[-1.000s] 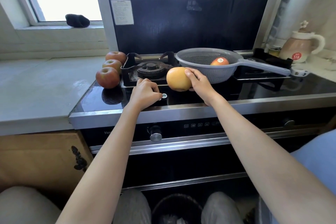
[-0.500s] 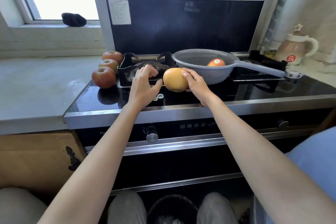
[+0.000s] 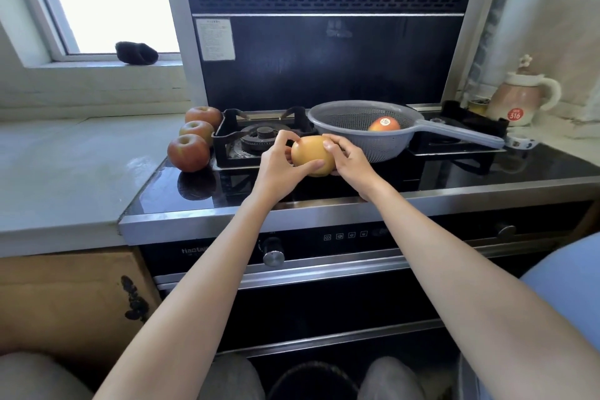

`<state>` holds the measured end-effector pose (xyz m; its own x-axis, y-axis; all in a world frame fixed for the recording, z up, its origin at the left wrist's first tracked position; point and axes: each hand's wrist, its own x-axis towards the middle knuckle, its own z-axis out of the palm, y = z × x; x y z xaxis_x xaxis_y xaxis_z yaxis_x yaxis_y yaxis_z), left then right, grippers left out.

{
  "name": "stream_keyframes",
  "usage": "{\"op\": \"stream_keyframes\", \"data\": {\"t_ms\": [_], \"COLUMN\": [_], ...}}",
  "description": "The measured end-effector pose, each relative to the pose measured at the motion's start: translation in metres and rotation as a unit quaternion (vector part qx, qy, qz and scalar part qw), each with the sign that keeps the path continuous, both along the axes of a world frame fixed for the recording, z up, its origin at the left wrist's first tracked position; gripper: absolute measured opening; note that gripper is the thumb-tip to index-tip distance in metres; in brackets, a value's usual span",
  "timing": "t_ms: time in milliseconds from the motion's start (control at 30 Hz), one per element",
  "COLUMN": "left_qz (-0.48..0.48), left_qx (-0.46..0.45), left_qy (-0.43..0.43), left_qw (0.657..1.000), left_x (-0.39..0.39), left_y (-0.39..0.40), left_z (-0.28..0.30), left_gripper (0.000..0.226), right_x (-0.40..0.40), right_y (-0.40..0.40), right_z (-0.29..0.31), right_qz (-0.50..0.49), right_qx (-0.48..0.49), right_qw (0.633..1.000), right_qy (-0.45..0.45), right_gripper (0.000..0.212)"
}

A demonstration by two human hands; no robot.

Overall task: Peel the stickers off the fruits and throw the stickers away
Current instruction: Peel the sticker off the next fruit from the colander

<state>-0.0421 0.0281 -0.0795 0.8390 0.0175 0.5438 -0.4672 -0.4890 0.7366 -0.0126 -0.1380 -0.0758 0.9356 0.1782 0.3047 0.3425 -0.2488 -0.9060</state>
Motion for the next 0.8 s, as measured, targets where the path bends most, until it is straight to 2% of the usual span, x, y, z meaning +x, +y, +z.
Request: {"op": "stream_keyframes", "data": {"t_ms": [233,400,633,800], "left_qz": [0.02,0.055,0.103,0.143], "left_qx": [-0.039,-0.041,-0.099,-0.077], "left_qy": [-0.069,-0.101,-0.087,-0.053], "left_qw": [0.997,0.992,0.986,0.985], "left_x": [-0.016,-0.035,-0.066,-0.084], "left_y": [0.025,0.061,0.109,0.13], "left_z": [0.009,0.024,0.012,0.004], "left_gripper": [0.07,0.065,0.067,0.06], "right_x": [-0.009,-0.017,-0.031,-0.041], "right_y": [0.024,0.063,0.125,0.151], "right_z": [0.026,0.045,0.042,0.029], "right_qz": [0.044,0.091,0.149,0.191], "right_qx": [-0.052,-0.048,-0.072,-0.076], "right_qw": [0.997,0.994,0.986,0.979], "right_qy": [-0.046,-0.047,-0.028,-0.004], "right_gripper": [0.055,0.062,0.069,0.066]}}
